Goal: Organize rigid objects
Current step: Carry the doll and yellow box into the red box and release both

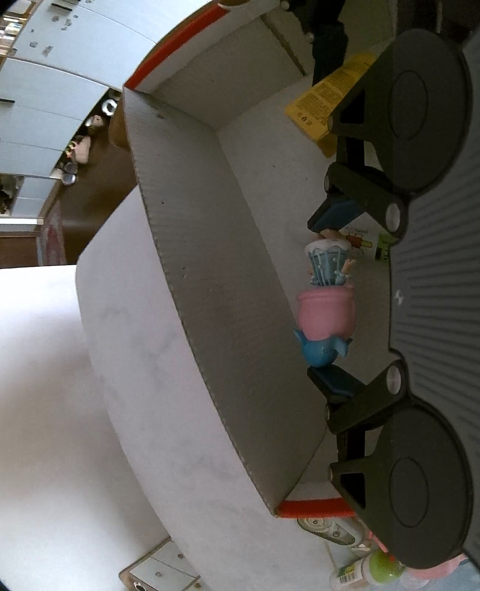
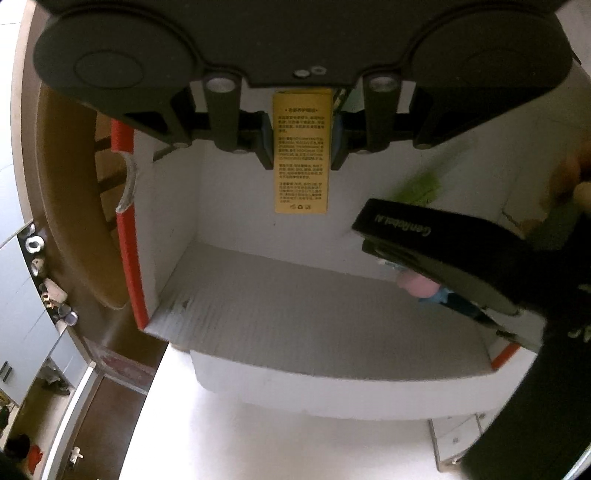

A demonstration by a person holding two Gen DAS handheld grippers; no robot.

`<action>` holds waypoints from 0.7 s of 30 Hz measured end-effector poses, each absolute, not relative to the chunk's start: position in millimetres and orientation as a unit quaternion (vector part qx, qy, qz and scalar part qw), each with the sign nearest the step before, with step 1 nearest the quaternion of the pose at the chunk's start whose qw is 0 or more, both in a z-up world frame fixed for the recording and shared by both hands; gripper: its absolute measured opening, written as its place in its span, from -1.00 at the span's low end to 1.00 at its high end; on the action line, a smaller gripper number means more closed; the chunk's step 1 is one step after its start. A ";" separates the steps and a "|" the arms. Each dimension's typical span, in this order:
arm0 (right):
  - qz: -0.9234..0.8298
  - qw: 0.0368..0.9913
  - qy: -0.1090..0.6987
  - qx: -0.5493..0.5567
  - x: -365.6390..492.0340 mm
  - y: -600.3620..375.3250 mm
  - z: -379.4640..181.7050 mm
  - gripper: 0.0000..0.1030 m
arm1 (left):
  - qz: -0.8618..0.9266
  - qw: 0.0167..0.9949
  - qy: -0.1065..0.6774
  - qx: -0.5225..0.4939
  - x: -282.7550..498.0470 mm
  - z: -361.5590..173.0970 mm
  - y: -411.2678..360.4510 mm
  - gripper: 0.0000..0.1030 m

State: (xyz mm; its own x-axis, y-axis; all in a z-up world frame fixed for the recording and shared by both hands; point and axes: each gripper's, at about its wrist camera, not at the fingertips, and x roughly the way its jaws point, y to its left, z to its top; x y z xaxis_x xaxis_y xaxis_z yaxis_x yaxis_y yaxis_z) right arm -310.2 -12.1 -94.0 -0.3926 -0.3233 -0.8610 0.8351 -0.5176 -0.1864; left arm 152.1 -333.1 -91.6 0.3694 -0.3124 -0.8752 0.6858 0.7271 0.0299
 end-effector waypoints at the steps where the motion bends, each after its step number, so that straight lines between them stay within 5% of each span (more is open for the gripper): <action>1: -0.771 0.374 0.316 0.407 -310.6 -12.8 -93.7 -0.43 | -0.307 0.800 0.475 0.200 153.8 -93.4 -333.4 0.52; 21: -0.772 0.378 0.281 0.427 -307.5 1.9 -79.0 -0.24 | -0.318 0.790 0.502 0.152 160.9 -89.3 -300.2 0.50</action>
State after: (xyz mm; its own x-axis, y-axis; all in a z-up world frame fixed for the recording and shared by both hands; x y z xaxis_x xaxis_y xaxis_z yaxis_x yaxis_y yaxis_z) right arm -307.5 1.9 -79.0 -0.3492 -0.3436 -0.8718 0.8242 -0.5553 -0.1113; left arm 160.9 -300.2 -89.3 0.2931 -0.3499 -0.8898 0.6551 0.7513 -0.0796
